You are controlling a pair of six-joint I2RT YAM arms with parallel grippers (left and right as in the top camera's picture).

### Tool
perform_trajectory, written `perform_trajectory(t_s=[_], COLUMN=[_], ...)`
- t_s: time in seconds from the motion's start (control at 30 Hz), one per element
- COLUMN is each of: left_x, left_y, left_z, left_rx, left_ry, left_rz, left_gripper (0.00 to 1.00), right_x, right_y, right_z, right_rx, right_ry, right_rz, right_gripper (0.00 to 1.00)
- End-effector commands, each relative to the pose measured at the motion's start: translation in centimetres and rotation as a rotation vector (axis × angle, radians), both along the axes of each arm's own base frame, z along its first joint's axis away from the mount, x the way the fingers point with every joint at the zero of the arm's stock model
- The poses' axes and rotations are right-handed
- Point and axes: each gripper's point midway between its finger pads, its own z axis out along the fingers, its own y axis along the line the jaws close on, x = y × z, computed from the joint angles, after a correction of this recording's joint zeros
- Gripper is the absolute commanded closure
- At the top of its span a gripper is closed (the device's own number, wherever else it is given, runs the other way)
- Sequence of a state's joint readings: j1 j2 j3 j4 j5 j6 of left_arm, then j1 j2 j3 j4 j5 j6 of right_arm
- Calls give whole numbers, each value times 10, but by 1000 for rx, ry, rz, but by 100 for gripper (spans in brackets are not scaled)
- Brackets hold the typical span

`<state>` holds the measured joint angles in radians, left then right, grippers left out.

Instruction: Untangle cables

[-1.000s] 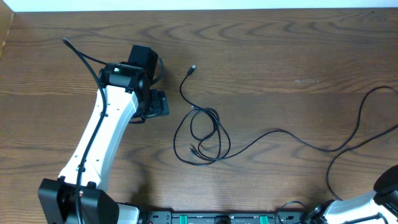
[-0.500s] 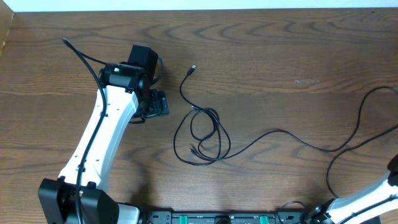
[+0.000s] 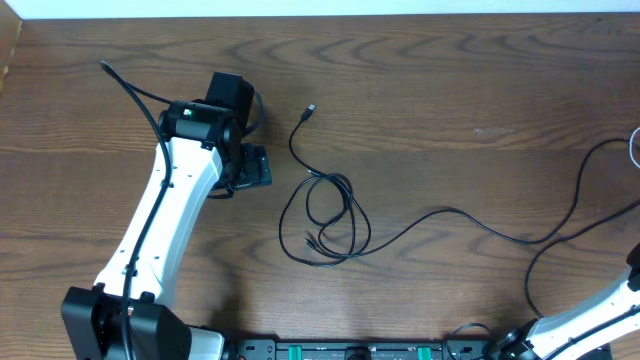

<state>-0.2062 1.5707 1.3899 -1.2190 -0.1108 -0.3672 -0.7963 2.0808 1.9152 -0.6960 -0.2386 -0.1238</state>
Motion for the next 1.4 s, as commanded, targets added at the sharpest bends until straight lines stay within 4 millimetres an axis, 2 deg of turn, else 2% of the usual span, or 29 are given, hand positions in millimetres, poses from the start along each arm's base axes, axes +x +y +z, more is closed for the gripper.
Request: perform_trajectory(t_s=[0.0,0.23,0.47,0.57,0.7,0.87,1.07,1.23,1.27,1.37], left_x=[3,3,3,3,3,3,3,3,3,3], left_y=[3,3,3,3,3,3,3,3,3,3], left_z=[4,4,4,4,4,4,4,4,4,4], left_rx=[6,6,6,6,6,6,6,6,6,6], left_ry=[-17,-17,-17,-17,-17,-17,-17,-17,-17,-17], left_rz=[14,14,15,15,15,14,14,14,15,15], left_gripper=[2,2,2,2,2,2,2,2,2,2], right_x=[1,16,25,24,19,3,-14,-36,-44,-64], right_y=[5,56,124,164,228,312,403,471,489,526], right_z=[-2,-3,-14,-22,-31,-37,-42,-49,-52,-63], right_rx=[61,248,395,450,468,456,465,460,458,441], right_ry=[-19,-74,0,78,201,339,467,556,582,639], right_rz=[-17,137,253,318,509,811,1022,1176,1216,1310], right_gripper=[2,1,1,1,1,1,1,1,1,1])
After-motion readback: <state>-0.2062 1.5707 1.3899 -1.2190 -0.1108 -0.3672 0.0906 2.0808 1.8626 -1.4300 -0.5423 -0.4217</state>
